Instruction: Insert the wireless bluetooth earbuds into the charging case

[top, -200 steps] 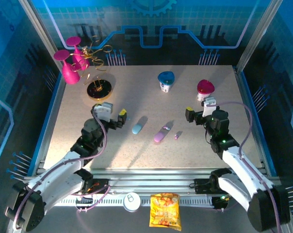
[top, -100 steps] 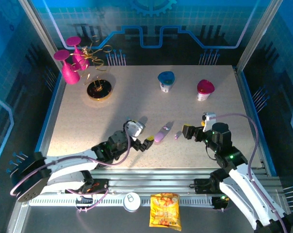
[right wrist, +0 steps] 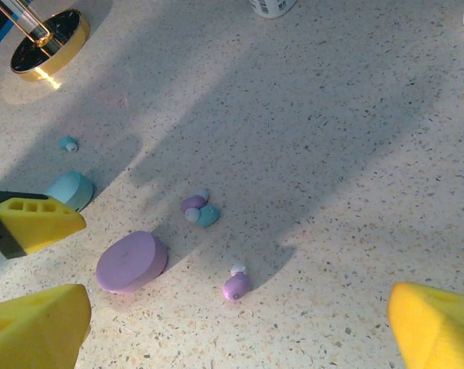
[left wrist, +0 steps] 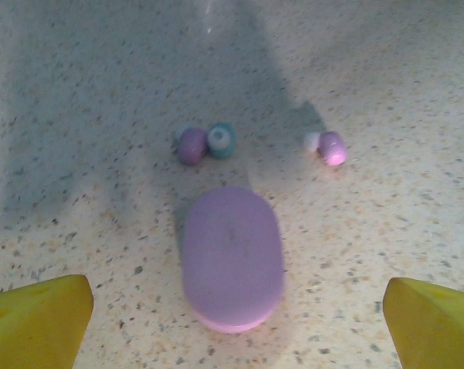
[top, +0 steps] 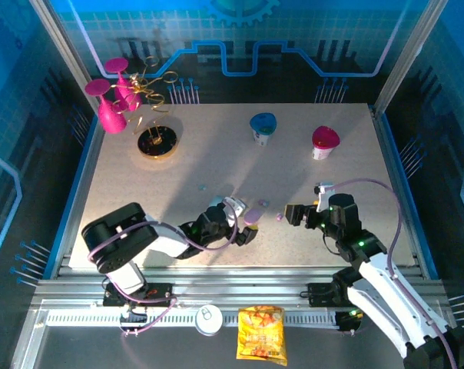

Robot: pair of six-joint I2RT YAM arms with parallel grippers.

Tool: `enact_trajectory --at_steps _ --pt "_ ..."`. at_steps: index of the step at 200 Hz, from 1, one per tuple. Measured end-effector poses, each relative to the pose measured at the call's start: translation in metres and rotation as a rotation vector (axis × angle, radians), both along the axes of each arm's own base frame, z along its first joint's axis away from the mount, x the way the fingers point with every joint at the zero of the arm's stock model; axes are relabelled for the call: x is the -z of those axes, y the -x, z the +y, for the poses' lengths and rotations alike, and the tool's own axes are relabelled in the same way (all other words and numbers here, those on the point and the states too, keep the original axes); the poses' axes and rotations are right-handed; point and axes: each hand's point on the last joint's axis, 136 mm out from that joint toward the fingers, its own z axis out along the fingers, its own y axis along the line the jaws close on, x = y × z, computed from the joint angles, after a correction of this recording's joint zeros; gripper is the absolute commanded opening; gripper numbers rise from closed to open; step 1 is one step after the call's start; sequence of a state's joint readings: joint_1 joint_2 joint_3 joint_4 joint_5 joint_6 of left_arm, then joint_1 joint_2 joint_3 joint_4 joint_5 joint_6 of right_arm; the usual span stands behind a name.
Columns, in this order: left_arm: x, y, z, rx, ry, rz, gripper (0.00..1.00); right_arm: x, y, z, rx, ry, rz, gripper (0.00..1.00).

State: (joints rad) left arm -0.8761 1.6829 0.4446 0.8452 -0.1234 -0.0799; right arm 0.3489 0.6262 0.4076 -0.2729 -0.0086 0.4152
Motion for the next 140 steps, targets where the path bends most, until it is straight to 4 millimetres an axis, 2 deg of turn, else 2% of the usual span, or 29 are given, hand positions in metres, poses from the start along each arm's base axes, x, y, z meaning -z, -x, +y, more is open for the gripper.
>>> enact_trajectory --at_steps 21,54,103,140 --pt "0.006 -0.01 0.003 -0.01 0.01 0.008 0.92 0.001 -0.002 0.001 -0.001 0.0 0.001 1.0" --pt "0.012 -0.014 -0.011 0.038 0.021 0.014 0.89 0.005 -0.004 0.003 -0.004 0.005 0.014 1.0" --pt "0.023 -0.017 -0.018 0.074 -0.005 0.004 0.72 0.005 -0.006 0.002 0.0 0.008 0.013 1.0" --pt "0.027 -0.021 -0.018 0.083 -0.023 -0.003 0.66 0.003 -0.007 0.002 0.003 0.006 -0.001 1.0"
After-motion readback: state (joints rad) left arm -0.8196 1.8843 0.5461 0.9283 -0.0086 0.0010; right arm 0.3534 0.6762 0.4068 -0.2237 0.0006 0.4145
